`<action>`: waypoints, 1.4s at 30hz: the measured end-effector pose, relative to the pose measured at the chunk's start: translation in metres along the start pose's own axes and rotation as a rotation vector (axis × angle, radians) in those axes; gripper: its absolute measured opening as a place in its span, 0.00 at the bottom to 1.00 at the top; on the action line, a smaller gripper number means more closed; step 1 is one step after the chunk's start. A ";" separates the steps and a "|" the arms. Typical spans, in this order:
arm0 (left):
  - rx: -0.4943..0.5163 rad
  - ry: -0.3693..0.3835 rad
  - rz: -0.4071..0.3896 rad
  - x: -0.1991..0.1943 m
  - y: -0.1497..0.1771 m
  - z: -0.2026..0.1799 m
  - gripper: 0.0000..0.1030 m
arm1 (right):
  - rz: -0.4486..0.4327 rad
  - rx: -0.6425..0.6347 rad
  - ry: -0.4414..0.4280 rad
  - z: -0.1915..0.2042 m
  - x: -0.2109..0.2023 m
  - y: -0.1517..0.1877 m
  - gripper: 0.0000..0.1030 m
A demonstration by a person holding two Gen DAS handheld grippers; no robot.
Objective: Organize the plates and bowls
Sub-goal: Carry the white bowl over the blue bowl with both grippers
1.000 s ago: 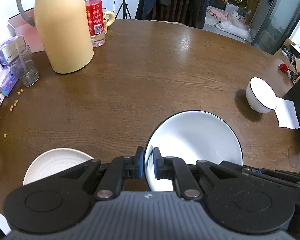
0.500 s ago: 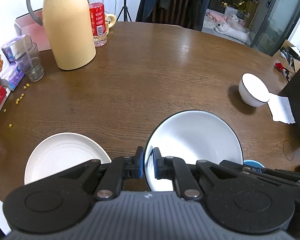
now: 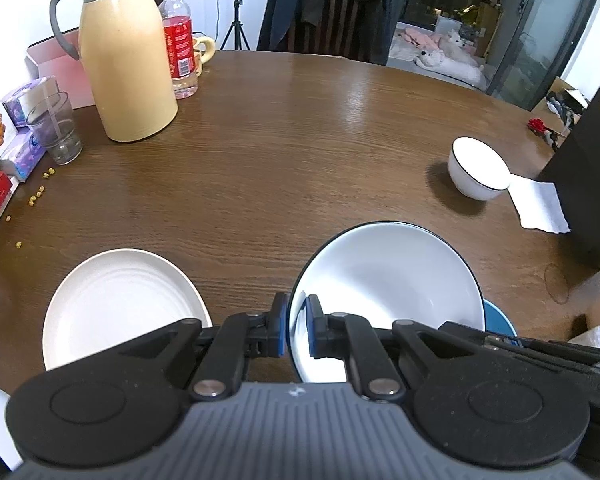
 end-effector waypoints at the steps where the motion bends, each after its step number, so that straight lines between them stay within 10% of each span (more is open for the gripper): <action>1: 0.004 0.003 -0.001 -0.002 0.002 -0.002 0.10 | -0.002 0.004 0.002 -0.002 -0.002 0.002 0.06; 42: 0.167 0.144 0.068 0.028 0.034 -0.089 0.10 | -0.003 0.186 0.132 -0.097 -0.016 0.043 0.06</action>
Point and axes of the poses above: each gripper's, at about its wrist camera, not at the fingertips, and x roughly the way its jaws point, z to its left, y to its underside, the point moved 1 cm from there along x, roughly the way its jaws point, and after that the axes turned 4 degrees about -x, right-handed, at the moved point
